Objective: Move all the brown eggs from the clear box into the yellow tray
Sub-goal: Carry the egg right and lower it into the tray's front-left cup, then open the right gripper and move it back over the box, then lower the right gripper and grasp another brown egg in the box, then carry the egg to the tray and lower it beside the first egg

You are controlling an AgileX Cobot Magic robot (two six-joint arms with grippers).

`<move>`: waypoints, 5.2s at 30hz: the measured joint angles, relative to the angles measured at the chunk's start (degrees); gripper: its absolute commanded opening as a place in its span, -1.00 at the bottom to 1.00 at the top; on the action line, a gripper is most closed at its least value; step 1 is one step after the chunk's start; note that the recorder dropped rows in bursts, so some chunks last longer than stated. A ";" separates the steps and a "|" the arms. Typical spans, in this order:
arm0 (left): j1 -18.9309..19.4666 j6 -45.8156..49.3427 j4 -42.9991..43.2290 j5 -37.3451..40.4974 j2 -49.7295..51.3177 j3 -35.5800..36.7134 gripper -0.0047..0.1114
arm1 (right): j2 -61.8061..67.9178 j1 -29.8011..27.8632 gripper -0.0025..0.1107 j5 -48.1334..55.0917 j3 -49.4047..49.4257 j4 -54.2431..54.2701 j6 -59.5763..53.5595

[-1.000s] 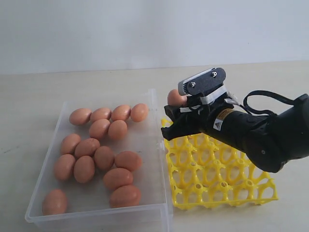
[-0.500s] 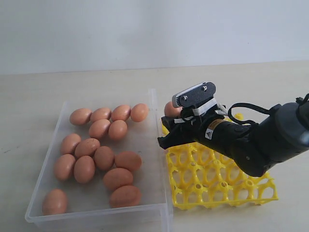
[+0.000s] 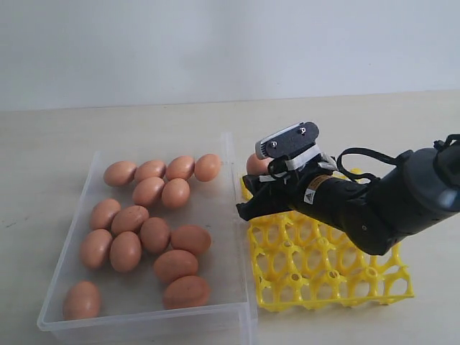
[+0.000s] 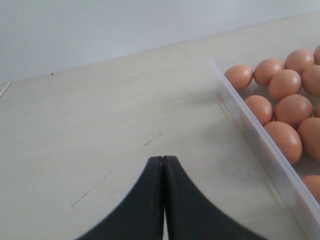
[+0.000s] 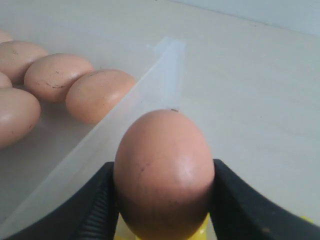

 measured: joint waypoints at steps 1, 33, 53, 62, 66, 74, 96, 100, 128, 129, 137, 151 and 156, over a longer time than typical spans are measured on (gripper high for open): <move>0.00 0.00 0.00 0.00 0.00 0.00 -0.92 | 0.03 0.00 -0.37 0.10 -0.11 0.00 0.00; 0.00 0.00 0.00 0.00 0.00 0.00 -0.92 | -31.08 2.60 -0.38 32.86 -2.49 -4.08 7.24; 0.00 0.00 0.00 0.00 0.00 0.00 -0.92 | -6.23 20.04 0.30 87.70 -38.47 10.63 -14.68; 0.00 0.00 0.00 0.00 0.00 0.00 -0.92 | 5.24 20.04 0.14 95.29 -51.20 1.00 -14.91; 0.00 0.00 0.00 0.00 0.00 0.00 -0.92 | 8.72 19.54 0.20 97.17 -54.04 0.80 -14.91; 0.00 0.00 0.00 0.00 0.00 0.00 -0.92 | 13.70 18.88 -0.10 100.41 -56.38 0.50 -14.91; 0.00 0.00 0.00 0.00 0.00 0.00 -0.92 | -14.28 12.04 -0.96 38.31 -16.54 2.19 -5.13; 0.00 0.00 0.00 0.00 0.00 0.00 -0.92 | -18.54 8.56 -0.96 26.12 -6.17 4.33 -5.13; 0.00 0.00 0.00 0.00 0.00 0.00 -0.92 | -5.58 -3.99 -0.79 -3.83 8.11 0.90 2.41; 0.00 0.00 0.00 0.00 0.00 0.00 -0.92 | -5.35 -3.99 -0.77 -5.05 8.10 0.90 2.41; 0.00 0.00 0.00 0.00 0.00 0.00 -0.92 | -4.38 -3.99 -0.76 -5.22 5.42 0.82 2.41; 0.00 0.00 0.00 0.00 0.00 0.00 -0.92 | -2.94 -3.99 0.20 -3.99 5.19 0.26 1.76; 0.00 0.00 0.00 0.00 0.00 0.00 -0.92 | -8.24 -3.99 0.11 4.72 5.19 0.26 -1.52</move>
